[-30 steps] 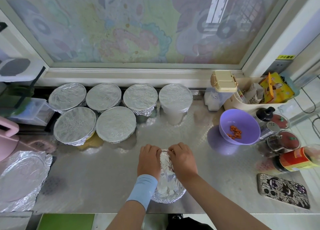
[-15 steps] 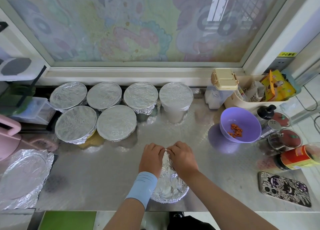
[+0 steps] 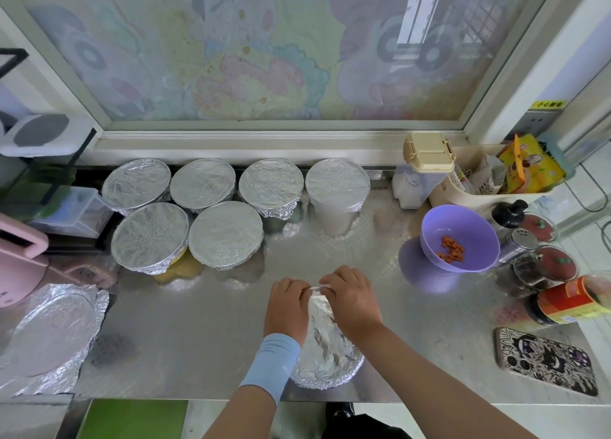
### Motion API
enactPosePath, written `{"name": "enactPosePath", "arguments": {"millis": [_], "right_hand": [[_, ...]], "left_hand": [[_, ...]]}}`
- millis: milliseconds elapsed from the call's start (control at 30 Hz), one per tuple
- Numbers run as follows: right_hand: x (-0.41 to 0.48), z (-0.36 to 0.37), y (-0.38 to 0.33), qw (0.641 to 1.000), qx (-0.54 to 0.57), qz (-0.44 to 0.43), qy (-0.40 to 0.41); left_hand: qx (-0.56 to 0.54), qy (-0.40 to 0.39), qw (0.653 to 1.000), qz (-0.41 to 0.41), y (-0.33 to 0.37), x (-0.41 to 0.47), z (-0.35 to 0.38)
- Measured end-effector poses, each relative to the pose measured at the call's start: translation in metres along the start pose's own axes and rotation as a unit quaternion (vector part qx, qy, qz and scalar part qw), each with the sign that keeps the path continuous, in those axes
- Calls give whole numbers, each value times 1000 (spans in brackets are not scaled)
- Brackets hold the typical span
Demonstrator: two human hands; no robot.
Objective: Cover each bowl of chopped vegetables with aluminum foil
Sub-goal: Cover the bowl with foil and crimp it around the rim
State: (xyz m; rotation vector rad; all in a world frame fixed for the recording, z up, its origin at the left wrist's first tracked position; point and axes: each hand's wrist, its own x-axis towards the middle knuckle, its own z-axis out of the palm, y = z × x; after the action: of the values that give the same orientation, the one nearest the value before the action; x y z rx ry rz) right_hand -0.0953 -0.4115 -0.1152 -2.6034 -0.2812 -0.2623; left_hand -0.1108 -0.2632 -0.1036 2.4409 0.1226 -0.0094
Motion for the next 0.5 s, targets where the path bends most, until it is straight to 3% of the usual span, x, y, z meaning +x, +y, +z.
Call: {"name": "enactPosePath", "arguments": {"millis": [133,300,500], "right_hand": [[0,-1,-2,998,33,55,-24],[-2,2,-2,993,69,86,-37],[2,3,1,999,31,2,-43]], "left_hand": [[8,36,997,-69,4,-4,0],[-11,-15,1000,6,12,5,-4],[-42,-4,999,-32,-1,2,-2]]}}
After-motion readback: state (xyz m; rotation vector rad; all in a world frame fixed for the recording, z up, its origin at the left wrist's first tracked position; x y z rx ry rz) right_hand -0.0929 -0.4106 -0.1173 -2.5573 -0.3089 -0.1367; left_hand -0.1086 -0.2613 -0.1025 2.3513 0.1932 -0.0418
